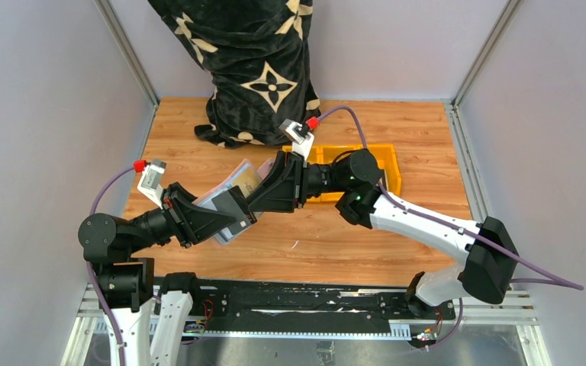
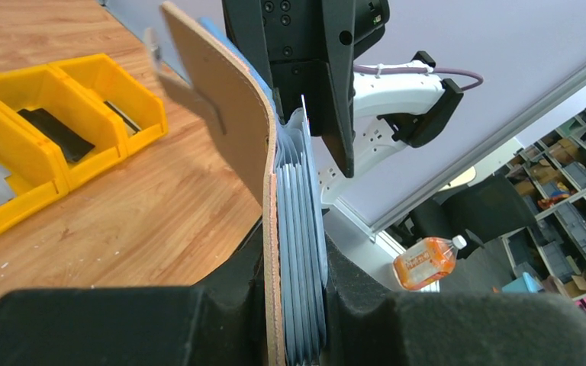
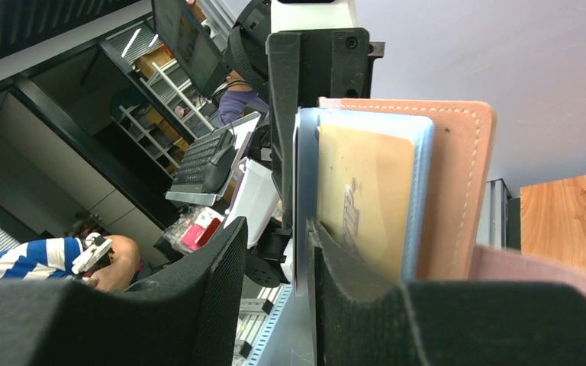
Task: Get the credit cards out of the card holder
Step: Remove the credit card from the card holder.
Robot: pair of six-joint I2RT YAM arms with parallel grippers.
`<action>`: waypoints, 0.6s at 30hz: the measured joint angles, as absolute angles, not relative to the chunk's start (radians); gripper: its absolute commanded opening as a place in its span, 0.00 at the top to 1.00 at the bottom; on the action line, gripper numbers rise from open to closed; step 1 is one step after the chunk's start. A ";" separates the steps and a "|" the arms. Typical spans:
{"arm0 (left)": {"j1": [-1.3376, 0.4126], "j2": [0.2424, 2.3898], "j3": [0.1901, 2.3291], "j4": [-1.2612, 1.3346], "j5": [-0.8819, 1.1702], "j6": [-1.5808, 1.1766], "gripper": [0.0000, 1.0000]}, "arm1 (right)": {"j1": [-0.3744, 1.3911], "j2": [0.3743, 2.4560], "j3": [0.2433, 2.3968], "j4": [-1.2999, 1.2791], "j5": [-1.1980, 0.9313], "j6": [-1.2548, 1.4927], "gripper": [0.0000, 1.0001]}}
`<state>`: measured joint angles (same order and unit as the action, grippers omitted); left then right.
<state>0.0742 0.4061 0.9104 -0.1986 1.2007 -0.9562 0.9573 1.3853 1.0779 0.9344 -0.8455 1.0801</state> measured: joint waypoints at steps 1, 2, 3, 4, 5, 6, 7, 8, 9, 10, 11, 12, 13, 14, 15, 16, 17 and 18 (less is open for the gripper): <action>0.074 0.406 0.912 -0.204 1.200 -0.952 0.92 | 0.963 1.390 1.085 0.935 -0.849 1.079 0.64; 0.074 0.408 0.913 -0.211 1.200 -0.949 0.92 | 0.970 1.396 1.091 0.935 -0.852 1.077 0.64; 0.074 0.410 0.915 -0.216 1.200 -0.945 0.92 | 0.975 1.400 1.094 0.934 -0.856 1.076 0.65; 0.074 0.410 0.916 -0.220 1.200 -0.941 0.91 | 0.982 1.406 1.100 0.934 -0.860 1.074 0.66; 0.074 0.411 0.916 -0.222 1.200 -0.939 0.91 | 0.987 1.412 1.104 0.932 -0.864 1.072 0.68; 0.074 0.412 0.918 -0.226 1.201 -0.937 0.91 | 0.991 1.415 1.106 0.929 -0.865 1.068 0.73; 0.074 0.412 0.919 -0.228 1.201 -0.934 0.90 | 0.993 1.419 1.108 0.925 -0.865 1.062 0.81; 0.074 0.412 0.920 -0.231 1.201 -0.933 0.88 | 0.993 1.421 1.110 0.920 -0.865 1.056 0.91; 0.074 0.412 0.923 -0.233 1.202 -0.932 0.87 | 0.993 1.423 1.113 0.913 -0.865 1.052 0.99; 0.074 0.412 0.926 -0.234 1.202 -0.930 0.86 | 0.993 1.426 1.116 0.905 -0.865 1.048 1.00; 0.074 0.412 0.930 -0.235 1.203 -0.929 0.85 | 0.992 1.427 1.119 0.899 -0.865 1.045 1.00; 0.074 0.412 0.933 -0.235 1.205 -0.927 0.85 | 0.991 1.427 1.120 0.895 -0.865 1.046 1.00; 0.073 0.412 0.934 -0.235 1.205 -0.927 0.85 | 0.985 1.427 1.121 0.894 -0.866 1.047 1.00; 0.072 0.412 0.934 -0.235 1.205 -0.927 0.85 | 0.982 1.426 1.121 0.892 -0.867 1.047 1.00; 0.071 0.412 0.934 -0.236 1.204 -0.926 0.85 | 0.976 1.424 1.121 0.887 -0.871 1.046 1.00; 0.071 0.412 0.934 -0.239 1.203 -0.924 0.86 | 0.971 1.422 1.121 0.882 -0.874 1.046 1.00; 0.071 0.414 0.934 -0.241 1.203 -0.923 0.86 | 0.962 1.416 1.121 0.875 -0.876 1.045 1.00; 0.071 0.415 0.934 -0.242 1.202 -0.923 0.87 | 0.951 1.408 1.121 0.864 -0.880 1.043 1.00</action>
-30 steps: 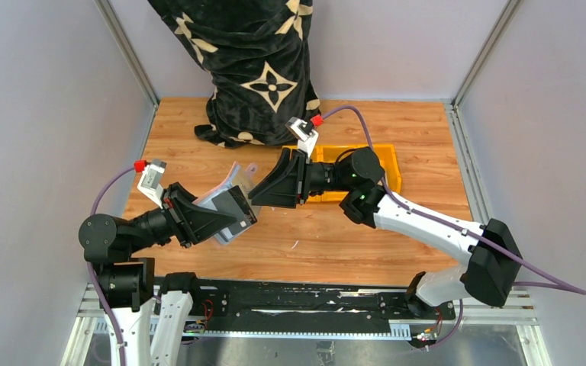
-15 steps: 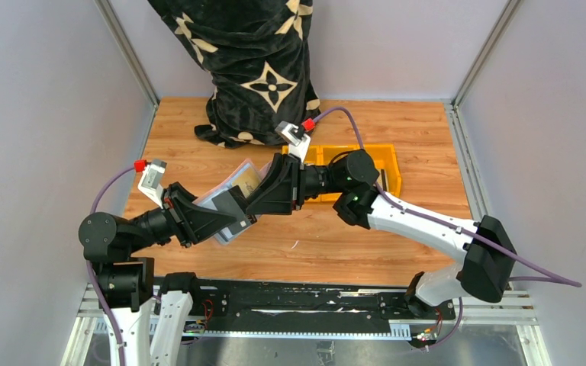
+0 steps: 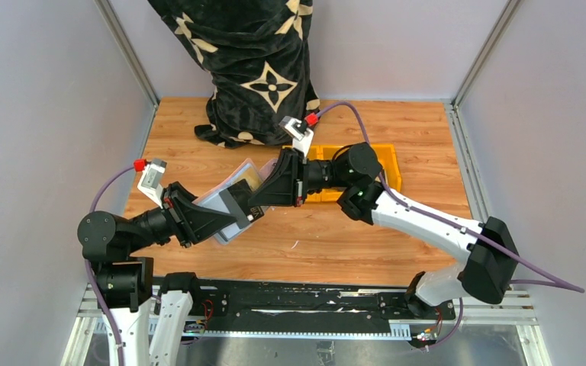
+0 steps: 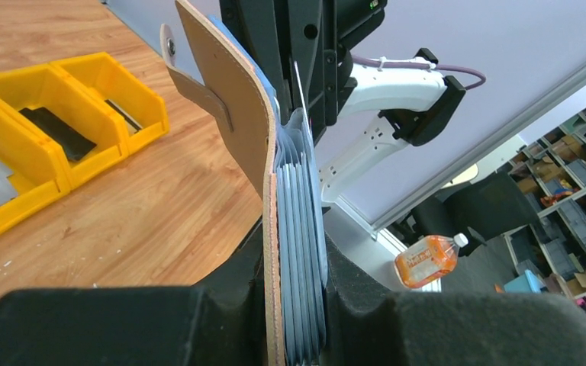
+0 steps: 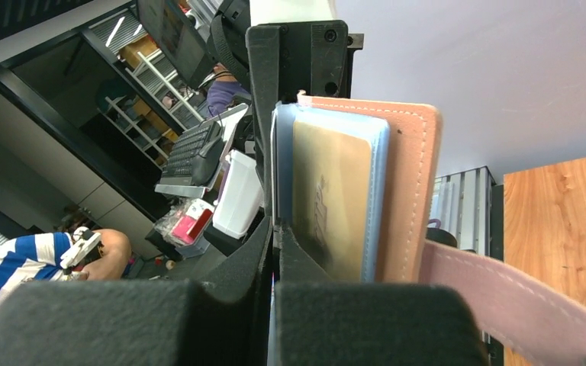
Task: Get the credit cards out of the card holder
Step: Remove the credit card from the card holder, then place the credit card in the storage box.
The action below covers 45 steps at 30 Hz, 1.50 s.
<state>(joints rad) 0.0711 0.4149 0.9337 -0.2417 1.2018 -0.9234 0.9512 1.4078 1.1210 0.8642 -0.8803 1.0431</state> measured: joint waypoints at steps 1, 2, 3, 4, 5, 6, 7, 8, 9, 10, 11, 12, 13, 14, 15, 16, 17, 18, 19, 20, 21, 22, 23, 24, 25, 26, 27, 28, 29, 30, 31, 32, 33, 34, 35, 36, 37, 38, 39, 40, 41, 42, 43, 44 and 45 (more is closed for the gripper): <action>0.071 0.415 0.934 -0.242 1.203 -0.923 0.88 | 0.941 1.398 1.121 0.856 -0.884 1.040 1.00; 0.071 0.415 0.935 -0.242 1.203 -0.923 0.88 | 0.932 1.388 1.121 0.847 -0.889 1.036 1.00; 0.071 0.416 0.937 -0.242 1.203 -0.923 0.90 | 0.925 1.378 1.121 0.843 -0.890 1.033 1.00; 0.070 0.416 0.937 -0.241 1.205 -0.923 0.90 | 0.918 1.370 1.121 0.842 -0.891 1.031 1.00; 0.070 0.416 0.938 -0.242 1.206 -0.923 0.91 | 0.910 1.360 1.121 0.838 -0.892 1.030 1.00; 0.070 0.416 0.941 -0.242 1.209 -0.923 0.92 | 0.901 1.352 1.121 0.835 -0.895 1.029 1.00; 0.070 0.416 0.945 -0.242 1.210 -0.923 0.93 | 0.885 1.342 1.121 0.827 -0.900 1.028 1.00; 0.070 0.416 0.950 -0.242 1.211 -0.923 0.93 | 0.859 1.327 1.119 0.813 -0.906 1.027 1.00; 0.070 0.416 0.951 -0.241 1.212 -0.923 0.93 | 0.834 1.312 1.116 0.802 -0.909 1.026 1.00; 0.070 0.415 0.953 -0.241 1.213 -0.922 0.93 | 0.792 1.289 1.107 0.781 -0.913 1.023 1.00; 0.070 0.415 0.954 -0.242 1.214 -0.921 0.93 | 0.747 1.262 1.097 0.755 -0.916 1.015 1.00; 0.070 0.415 0.958 -0.242 1.214 -0.920 0.94 | 0.705 1.239 1.089 0.724 -0.916 1.003 1.00; 0.070 0.415 0.960 -0.241 1.214 -0.919 0.94 | 0.654 1.209 1.081 0.677 -0.915 0.985 1.00; 0.070 0.415 0.962 -0.241 1.214 -0.918 0.94 | 0.614 1.186 1.076 0.638 -0.913 0.968 1.00; 0.070 0.415 0.963 -0.241 1.215 -0.917 0.94 | 0.562 1.159 1.070 0.587 -0.911 0.947 1.00; 0.070 0.415 0.963 -0.241 1.216 -0.916 0.94 | 0.506 1.131 1.059 0.528 -0.908 0.920 1.00; 0.070 0.415 0.965 -0.241 1.217 -0.916 0.94 | 0.463 1.109 1.048 0.480 -0.904 0.898 1.00; 0.070 0.415 0.965 -0.241 1.217 -0.915 0.94 | 0.421 1.095 1.039 0.433 -0.899 0.874 1.00; 0.070 0.415 0.965 -0.241 1.217 -0.915 0.94 | 0.381 1.085 1.027 0.380 -0.890 0.847 1.00; 0.070 0.415 0.965 -0.241 1.217 -0.915 0.94 | 0.347 1.083 1.017 0.337 -0.880 0.826 1.00; 0.070 0.415 0.965 -0.241 1.217 -0.913 0.94 | 0.307 1.087 1.000 0.282 -0.862 0.797 1.00; 0.070 0.415 0.965 -0.241 1.217 -0.912 0.93 | 0.285 1.095 0.989 0.247 -0.847 0.778 1.00; 0.070 0.416 0.965 -0.241 1.218 -0.911 0.93 | 0.268 1.109 0.980 0.208 -0.828 0.757 1.00; 0.070 0.416 0.965 -0.241 1.221 -0.909 0.93 | 0.252 1.131 0.970 0.157 -0.798 0.728 1.00; 0.070 0.417 0.965 -0.241 1.223 -0.908 0.93 | 0.243 1.158 0.964 0.108 -0.764 0.698 1.00; 0.070 0.418 0.965 -0.241 1.225 -0.907 0.93 | 0.239 1.184 0.963 0.068 -0.735 0.673 1.00; 0.070 0.420 0.965 -0.241 1.227 -0.905 0.93 | 0.239 1.215 0.963 0.031 -0.702 0.646 1.00; 0.070 0.422 0.965 -0.241 1.228 -0.904 0.93 | 0.239 1.242 0.963 0.003 -0.673 0.623 1.00; 0.070 0.424 0.965 -0.241 1.229 -0.902 0.93 | 0.240 1.271 0.963 -0.025 -0.642 0.599 1.00; 0.070 0.425 0.965 -0.241 1.230 -0.901 0.93 | 0.240 1.291 0.963 -0.040 -0.623 0.584 1.00; 0.070 0.427 0.965 -0.241 1.230 -0.900 0.93 | 0.240 1.319 0.967 -0.063 -0.590 0.566 1.00; 0.070 0.427 0.965 -0.241 1.231 -0.900 0.93 | 0.240 1.348 0.973 -0.081 -0.560 0.550 1.00; 0.070 0.428 0.965 -0.241 1.231 -0.900 0.93 | 0.240 1.377 0.980 -0.093 -0.533 0.534 1.00; 0.070 0.428 0.966 -0.241 1.232 -0.900 0.93 | 0.242 1.415 0.998 -0.112 -0.500 0.518 1.00; 0.070 0.428 0.967 -0.241 1.232 -0.899 0.93 | 0.244 1.443 1.011 -0.121 -0.477 0.507 1.00; 0.070 0.428 0.968 -0.241 1.232 -0.899 0.93 | 0.249 1.473 1.028 -0.134 -0.448 0.496 1.00; 0.070 0.428 0.970 -0.241 1.234 -0.898 0.93 | 0.254 1.507 1.050 -0.144 -0.417 0.485 1.00; 0.070 0.428 0.971 -0.241 1.235 -0.897 0.93 | 0.259 1.535 1.068 -0.152 -0.394 0.477 1.00; 0.070 0.428 0.971 -0.241 1.236 -0.897 0.93 | 0.269 1.570 1.092 -0.159 -0.365 0.469 1.00; 0.070 0.428 0.972 -0.241 1.237 -0.897 0.93 | 0.278 1.596 1.108 -0.159 -0.345 0.466 1.00; 0.070 0.428 0.974 -0.241 1.238 -0.897 0.93 | 0.289 1.623 1.123 -0.160 -0.323 0.462 1.00; 0.070 0.428 0.976 -0.241 1.238 -0.897 0.93 | 0.298 1.645 1.132 -0.158 -0.307 0.460 1.00; 0.070 0.429 0.978 -0.241 1.238 -0.897 0.93 | 0.305 1.660 1.139 -0.158 -0.297 0.459 1.00; 0.070 0.429 0.979 -0.241 1.238 -0.897 0.93 | 0.317 1.689 1.150 -0.157 -0.280 0.458 1.00; 0.070 0.429 0.981 -0.241 1.239 -0.897 0.93 | 0.321 1.699 1.154 -0.156 -0.277 0.457 1.00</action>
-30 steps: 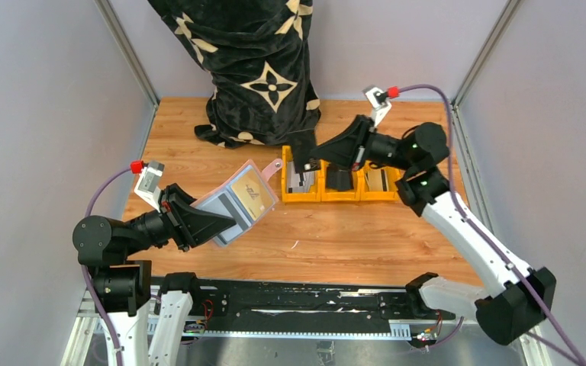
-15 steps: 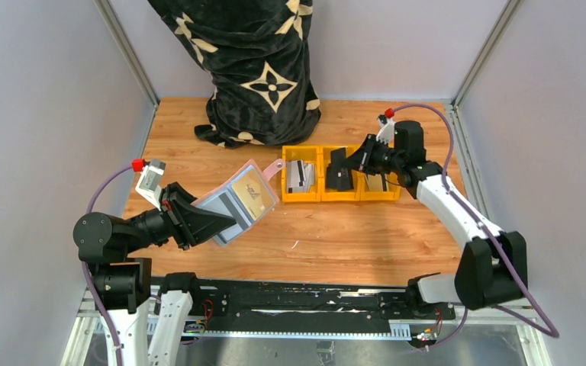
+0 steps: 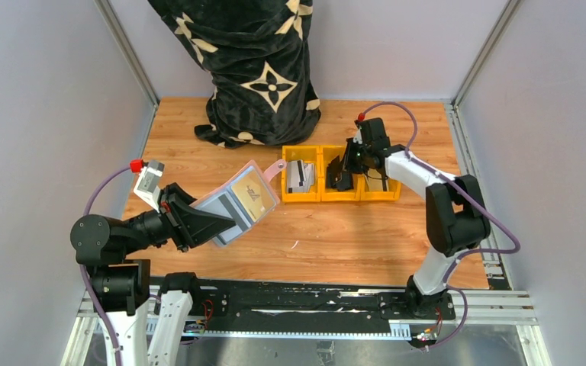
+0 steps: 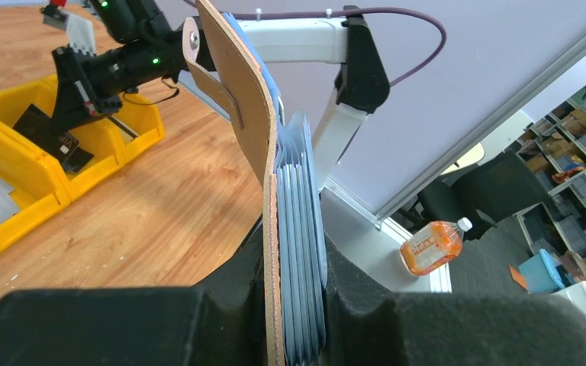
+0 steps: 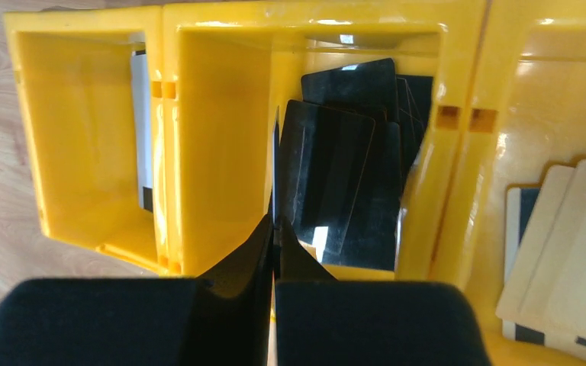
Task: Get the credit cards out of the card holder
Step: Place the credit card in the storage box.
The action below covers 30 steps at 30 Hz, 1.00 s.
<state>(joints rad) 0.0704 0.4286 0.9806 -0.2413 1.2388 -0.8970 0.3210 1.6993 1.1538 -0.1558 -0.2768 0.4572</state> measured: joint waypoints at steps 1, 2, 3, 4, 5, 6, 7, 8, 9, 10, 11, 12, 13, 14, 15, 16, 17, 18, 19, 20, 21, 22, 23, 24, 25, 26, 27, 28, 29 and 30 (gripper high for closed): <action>0.070 0.429 0.984 -0.241 1.239 -0.897 0.93 | 0.329 1.721 1.163 -0.158 -0.263 0.456 1.00; 0.070 0.429 0.986 -0.241 1.240 -0.897 0.93 | 0.337 1.741 1.172 -0.158 -0.257 0.456 1.00; 0.070 0.429 0.988 -0.241 1.241 -0.897 0.94 | 0.341 1.754 1.179 -0.158 -0.250 0.455 0.98; 0.070 0.429 0.991 -0.241 1.242 -0.897 0.94 | 0.347 1.769 1.188 -0.158 -0.239 0.455 0.92; 0.070 0.429 0.995 -0.241 1.246 -0.897 0.94 | 0.352 1.783 1.195 -0.159 -0.224 0.453 0.85; 0.070 0.429 0.998 -0.241 1.247 -0.896 0.94 | 0.356 1.792 1.200 -0.161 -0.212 0.451 0.77; 0.070 0.429 1.001 -0.241 1.248 -0.896 0.94 | 0.360 1.797 1.205 -0.170 -0.187 0.447 0.71; 0.070 0.429 1.003 -0.241 1.250 -0.896 0.94 | 0.363 1.797 1.207 -0.174 -0.177 0.447 0.66; 0.070 0.429 1.004 -0.241 1.251 -0.896 0.94 | 0.368 1.797 1.213 -0.187 -0.155 0.443 0.63; 0.070 0.429 1.004 -0.241 1.251 -0.896 0.94 | 0.375 1.796 1.223 -0.200 -0.125 0.436 0.59; 0.070 0.429 1.005 -0.241 1.251 -0.896 0.94 | 0.385 1.794 1.232 -0.208 -0.088 0.429 0.54; 0.070 0.429 1.005 -0.241 1.252 -0.896 0.94 | 0.395 1.785 1.235 -0.214 -0.056 0.424 0.48; 0.070 0.430 1.007 -0.242 1.253 -0.896 0.94 | 0.406 1.771 1.236 -0.221 -0.032 0.419 0.44; 0.070 0.431 1.010 -0.242 1.253 -0.895 0.94 | 0.413 1.758 1.236 -0.228 -0.020 0.419 0.39; 0.070 0.432 1.012 -0.241 1.253 -0.894 0.94 | 0.427 1.726 1.236 -0.244 -0.001 0.415 0.38; 0.070 0.432 1.015 -0.241 1.253 -0.894 0.95 | 0.437 1.695 1.236 -0.252 0.006 0.416 0.34; 0.070 0.432 1.016 -0.241 1.253 -0.893 0.95 | 0.451 1.654 1.236 -0.258 0.012 0.413 0.30; 0.070 0.432 1.017 -0.241 1.253 -0.893 0.95 | 0.463 1.612 1.236 -0.259 0.010 0.413 0.26; 0.070 0.432 1.018 -0.241 1.253 -0.893 0.95 | 0.477 1.555 1.236 -0.255 -0.002 0.418 0.25; 0.070 0.433 1.019 -0.241 1.252 -0.894 0.97 | 0.486 1.502 1.234 -0.244 -0.033 0.428 0.24; 0.070 0.434 1.021 -0.241 1.250 -0.894 0.97 | 0.498 1.424 1.214 -0.184 -0.091 0.455 0.24; 0.070 0.435 1.021 -0.240 1.246 -0.894 0.98 | 0.508 1.343 1.184 -0.110 -0.147 0.490 0.24; 0.070 0.436 1.021 -0.239 1.242 -0.894 0.99 | 0.518 1.282 1.155 -0.044 -0.199 0.527 0.23; 0.070 0.436 1.021 -0.234 1.235 -0.897 0.99 | 0.530 1.211 1.113 0.054 -0.257 0.573 0.23; 0.070 0.436 1.021 -0.226 1.226 -0.905 0.99 | 0.540 1.161 1.081 0.132 -0.311 0.617 0.23; 0.070 0.436 1.021 -0.209 1.216 -0.917 0.99 | 0.554 1.113 1.044 0.229 -0.364 0.672 0.22; 0.070 0.436 1.021 -0.203 1.212 -0.922 1.00 | 0.568 1.087 1.019 0.295 -0.405 0.713 0.22; 0.070 0.436 1.020 -0.188 1.205 -0.933 1.00 | 0.588 1.063 0.989 0.380 -0.444 0.759 0.22; 0.070 0.436 1.020 -0.175 1.198 -0.942 1.00 | 0.612 1.047 0.957 0.466 -0.480 0.809 0.22; 0.070 0.436 1.020 -0.161 1.193 -0.952 1.00 | 0.644 1.039 0.921 0.553 -0.510 0.857 0.22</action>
<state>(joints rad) 0.0704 0.4358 1.0199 -0.1612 1.1927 -0.9516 0.6441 1.0389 0.9207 0.5533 -0.5102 0.8574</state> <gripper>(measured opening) 0.229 0.776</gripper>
